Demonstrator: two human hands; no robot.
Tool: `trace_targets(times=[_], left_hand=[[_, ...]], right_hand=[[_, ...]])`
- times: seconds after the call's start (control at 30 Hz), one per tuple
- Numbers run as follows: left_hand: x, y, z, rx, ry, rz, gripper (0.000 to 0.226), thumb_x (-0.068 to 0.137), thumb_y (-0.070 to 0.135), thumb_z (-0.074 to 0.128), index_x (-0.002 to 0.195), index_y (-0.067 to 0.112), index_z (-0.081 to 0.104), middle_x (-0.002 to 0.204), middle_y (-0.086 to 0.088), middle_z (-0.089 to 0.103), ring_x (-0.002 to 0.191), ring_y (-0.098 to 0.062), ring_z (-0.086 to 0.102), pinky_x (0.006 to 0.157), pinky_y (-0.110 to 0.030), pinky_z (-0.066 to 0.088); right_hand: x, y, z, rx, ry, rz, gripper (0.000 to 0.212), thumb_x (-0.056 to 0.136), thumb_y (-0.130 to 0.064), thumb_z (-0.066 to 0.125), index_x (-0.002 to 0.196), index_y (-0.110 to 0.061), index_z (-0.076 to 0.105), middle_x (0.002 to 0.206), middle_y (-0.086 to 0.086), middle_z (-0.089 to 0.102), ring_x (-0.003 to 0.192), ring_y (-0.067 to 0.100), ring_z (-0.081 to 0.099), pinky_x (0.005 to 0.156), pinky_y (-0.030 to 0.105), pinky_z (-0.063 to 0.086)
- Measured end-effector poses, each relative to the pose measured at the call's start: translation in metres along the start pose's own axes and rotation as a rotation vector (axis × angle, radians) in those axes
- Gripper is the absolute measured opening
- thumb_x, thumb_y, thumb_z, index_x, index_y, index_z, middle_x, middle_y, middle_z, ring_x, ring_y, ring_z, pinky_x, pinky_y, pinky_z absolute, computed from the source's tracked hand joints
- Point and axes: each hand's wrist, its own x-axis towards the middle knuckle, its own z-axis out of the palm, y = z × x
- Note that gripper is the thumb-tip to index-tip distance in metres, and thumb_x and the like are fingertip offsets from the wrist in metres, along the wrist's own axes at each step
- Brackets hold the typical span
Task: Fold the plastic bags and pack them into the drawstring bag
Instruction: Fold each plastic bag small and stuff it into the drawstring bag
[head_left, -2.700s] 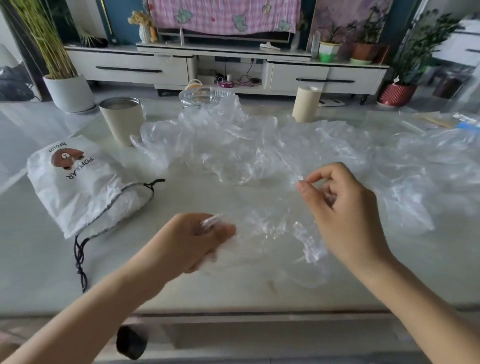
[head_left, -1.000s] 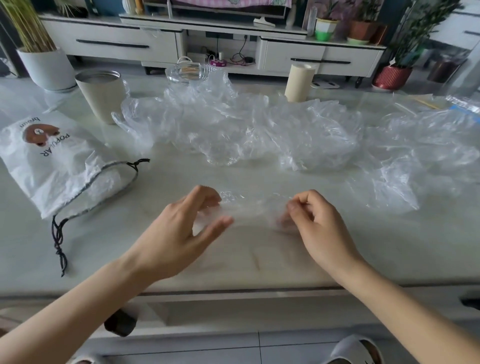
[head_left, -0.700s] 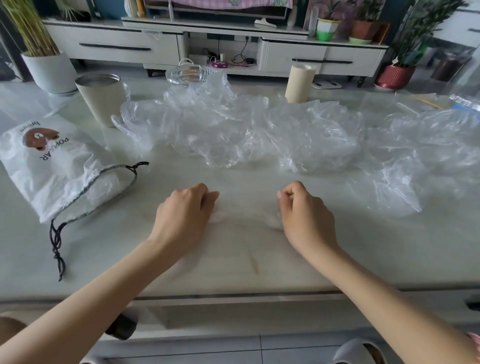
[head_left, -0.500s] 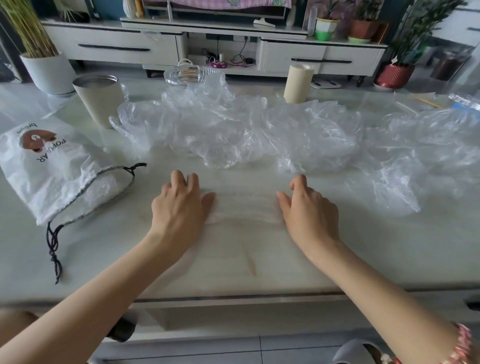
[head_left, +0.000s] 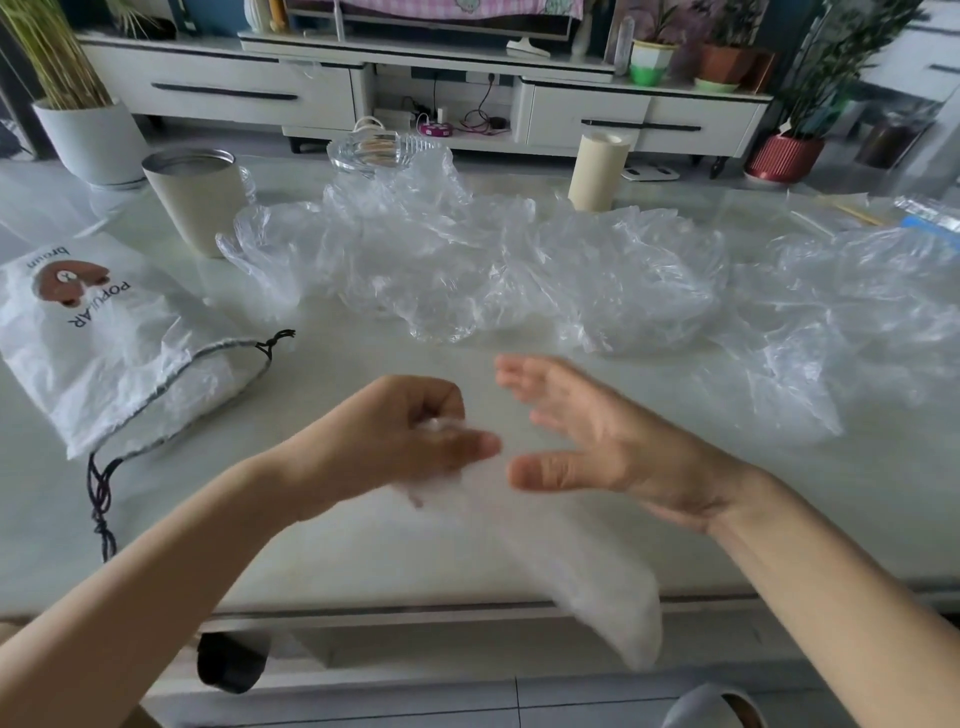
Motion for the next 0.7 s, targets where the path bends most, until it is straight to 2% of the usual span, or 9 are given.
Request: trace_targets(times=[0.07,0.13,0.17,0.27,0.33,0.43,0.5,0.6,0.7], left_hand=[[-0.006,0.0,0.001,0.073,-0.079,0.004,0.043,0.068,0.032,0.077,0.051,0.021,0.04,0.046,0.012,0.035,0.04,-0.003,0.031,0.038,-0.014,0.031],[-0.007,-0.003,-0.003,0.144,-0.047,-0.004,0.037,0.069,0.029,0.074,0.055,0.019,0.042,0.045,0.012,0.035,0.04,-0.004,0.031,0.038,-0.015,0.031],[-0.005,-0.004,-0.006,0.154,0.008,-0.002,0.032,0.071,0.025,0.073,0.06,0.015,0.044,0.043,0.01,0.038,0.038,-0.005,0.034,0.037,-0.015,0.033],[0.001,-0.003,-0.025,0.095,0.354,0.059,0.021,0.073,0.025,0.072,0.076,0.013,0.055,0.041,0.005,0.048,0.038,-0.006,0.042,0.042,-0.018,0.038],[0.001,-0.003,-0.034,-0.131,0.493,0.089,0.029,0.071,0.038,0.067,0.085,0.014,0.058,0.052,0.006,0.059,0.049,-0.007,0.053,0.052,-0.02,0.042],[-0.004,-0.008,-0.022,-0.314,0.198,-0.024,0.051,0.074,0.046,0.073,0.105,0.008,0.06,0.084,0.0,0.071,0.078,-0.017,0.067,0.065,-0.025,0.054],[-0.008,-0.013,-0.004,-0.291,0.002,-0.071,0.047,0.077,0.038,0.069,0.108,0.003,0.062,0.097,-0.01,0.072,0.087,-0.023,0.069,0.07,-0.028,0.055],[-0.008,-0.017,0.006,-0.287,0.071,-0.095,0.027,0.086,0.02,0.062,0.103,0.0,0.066,0.102,-0.023,0.067,0.083,-0.027,0.064,0.068,-0.027,0.056],[-0.007,-0.019,0.005,-0.269,0.13,-0.096,0.024,0.088,0.014,0.059,0.103,-0.004,0.064,0.098,-0.03,0.065,0.076,-0.026,0.062,0.062,-0.026,0.056]], right_hand=[[0.002,0.002,0.011,0.042,-0.131,0.091,0.056,0.071,-0.026,0.077,0.121,-0.025,0.053,0.122,-0.007,0.06,0.115,0.002,0.054,0.098,0.019,0.041],[0.006,0.002,0.019,0.084,-0.122,0.123,0.026,0.075,-0.017,0.074,0.098,-0.014,0.062,0.092,0.002,0.063,0.085,0.01,0.061,0.078,0.018,0.05],[0.008,0.002,0.02,0.085,-0.096,0.122,0.014,0.076,-0.012,0.072,0.086,-0.013,0.062,0.082,0.005,0.058,0.073,0.01,0.058,0.068,0.018,0.05],[0.011,0.003,0.019,0.125,0.023,0.092,0.018,0.079,-0.007,0.069,0.07,-0.012,0.054,0.066,0.002,0.047,0.053,0.006,0.049,0.053,0.016,0.044],[0.012,0.004,0.019,0.223,0.111,0.069,0.021,0.076,-0.012,0.07,0.068,-0.013,0.051,0.058,-0.005,0.047,0.05,0.007,0.048,0.051,0.016,0.043],[0.013,0.003,0.021,0.371,0.168,0.061,0.018,0.07,-0.018,0.069,0.071,-0.013,0.052,0.063,-0.003,0.055,0.055,0.007,0.054,0.056,0.018,0.048],[0.014,0.004,0.022,0.371,0.193,0.056,0.013,0.074,-0.016,0.069,0.076,-0.012,0.057,0.07,0.0,0.06,0.061,0.008,0.058,0.061,0.02,0.051],[0.015,0.005,0.024,0.401,0.238,0.069,0.008,0.082,-0.006,0.065,0.087,-0.011,0.06,0.079,0.002,0.064,0.07,0.009,0.062,0.065,0.021,0.052],[0.015,0.003,0.025,0.441,0.227,0.059,0.019,0.087,0.004,0.056,0.091,-0.012,0.066,0.08,0.0,0.068,0.072,0.009,0.066,0.066,0.019,0.054]])
